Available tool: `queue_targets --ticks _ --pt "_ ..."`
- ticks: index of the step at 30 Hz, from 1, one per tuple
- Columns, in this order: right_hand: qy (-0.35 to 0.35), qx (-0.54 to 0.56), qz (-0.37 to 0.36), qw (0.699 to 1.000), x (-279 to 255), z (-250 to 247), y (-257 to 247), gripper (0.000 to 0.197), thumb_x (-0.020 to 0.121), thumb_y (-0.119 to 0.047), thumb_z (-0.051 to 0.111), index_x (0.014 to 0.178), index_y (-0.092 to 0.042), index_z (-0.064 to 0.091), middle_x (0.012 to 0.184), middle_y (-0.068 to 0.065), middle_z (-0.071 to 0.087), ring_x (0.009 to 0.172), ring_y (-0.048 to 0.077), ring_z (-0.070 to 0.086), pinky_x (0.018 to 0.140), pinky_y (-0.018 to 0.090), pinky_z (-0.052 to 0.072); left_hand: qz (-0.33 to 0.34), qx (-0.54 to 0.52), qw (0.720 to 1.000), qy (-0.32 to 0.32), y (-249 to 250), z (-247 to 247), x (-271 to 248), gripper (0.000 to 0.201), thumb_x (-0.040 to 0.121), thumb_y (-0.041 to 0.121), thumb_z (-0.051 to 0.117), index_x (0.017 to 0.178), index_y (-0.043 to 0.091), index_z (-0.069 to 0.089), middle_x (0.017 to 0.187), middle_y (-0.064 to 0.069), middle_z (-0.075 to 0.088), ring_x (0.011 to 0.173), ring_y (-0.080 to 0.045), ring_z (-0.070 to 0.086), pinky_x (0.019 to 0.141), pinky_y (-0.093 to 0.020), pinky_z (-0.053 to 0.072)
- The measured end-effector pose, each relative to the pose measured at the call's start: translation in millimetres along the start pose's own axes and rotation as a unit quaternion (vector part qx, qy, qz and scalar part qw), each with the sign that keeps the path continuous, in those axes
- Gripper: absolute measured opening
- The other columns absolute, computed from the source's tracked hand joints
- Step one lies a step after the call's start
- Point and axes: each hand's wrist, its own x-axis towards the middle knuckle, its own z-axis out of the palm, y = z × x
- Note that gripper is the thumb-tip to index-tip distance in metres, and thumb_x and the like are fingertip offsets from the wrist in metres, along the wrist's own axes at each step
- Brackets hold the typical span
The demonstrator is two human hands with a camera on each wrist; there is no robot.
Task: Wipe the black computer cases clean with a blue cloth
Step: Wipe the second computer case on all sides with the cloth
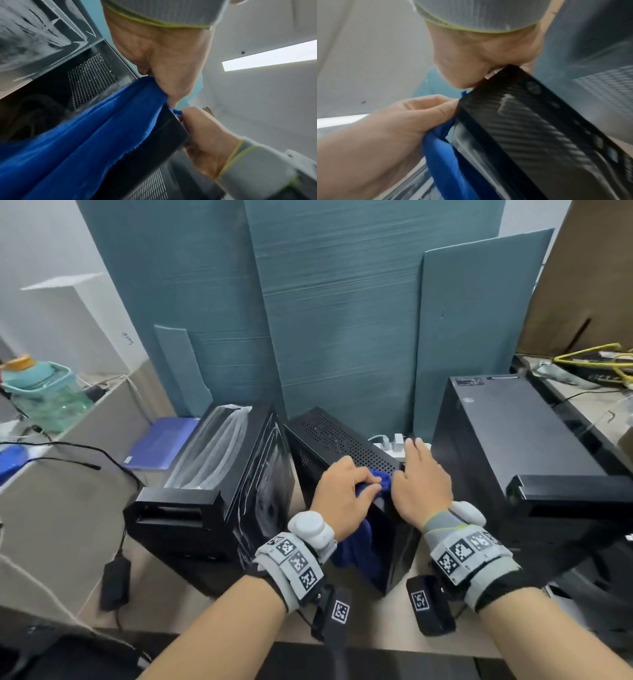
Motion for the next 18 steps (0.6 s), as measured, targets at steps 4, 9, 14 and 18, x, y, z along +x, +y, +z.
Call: queue_targets --ticks 4,9,14,18 --pt "0.004 -0.087 -0.025 0.996 -1.7 6.0 -0.5 0.042 0.094 -0.025 0.038 0.133 -0.018 0.053 0.135 0.000 0.056 0.124 0.023 0.051 0.102 0.041 0.040 -0.039 0.015 0.999 0.029 -32.3 -13.0 25.6 0.007 0.087 0.025 0.073 0.091 0.020 0.077 0.083 0.004 0.050 0.080 -0.016 0.056 0.078 -0.032 0.047" --pt "-0.007 -0.075 -0.012 0.997 -1.9 2.3 -1.5 0.028 0.093 -0.025 0.035 0.110 -0.020 0.057 0.116 0.000 0.061 0.108 0.026 0.054 0.089 0.041 0.046 -0.128 0.034 0.989 0.072 -75.3 -33.5 65.1 0.007 0.086 0.024 0.075 0.091 0.022 0.079 0.091 -0.001 0.059 0.088 -0.019 0.061 0.088 -0.034 0.049" --pt "-0.015 -0.083 0.001 0.996 -3.8 0.8 -3.3 0.035 0.095 -0.027 0.034 0.120 -0.023 0.059 0.125 -0.003 0.060 0.113 0.024 0.053 0.090 0.040 0.045 -0.194 0.062 0.974 0.098 -102.6 -46.3 98.5 0.007 0.087 0.023 0.073 0.092 0.023 0.079 0.102 -0.002 0.063 0.100 -0.025 0.063 0.090 -0.030 0.046" --pt "-0.026 -0.077 0.010 0.997 -5.3 -0.3 -6.6 0.042 0.097 -0.028 0.033 0.131 -0.024 0.057 0.138 -0.004 0.057 0.123 0.024 0.050 0.098 0.041 0.045 -0.225 0.062 0.966 0.109 -113.9 -55.2 120.0 0.007 0.088 0.021 0.072 0.089 0.018 0.079 0.102 0.000 0.061 0.098 -0.023 0.063 0.081 -0.024 0.042"
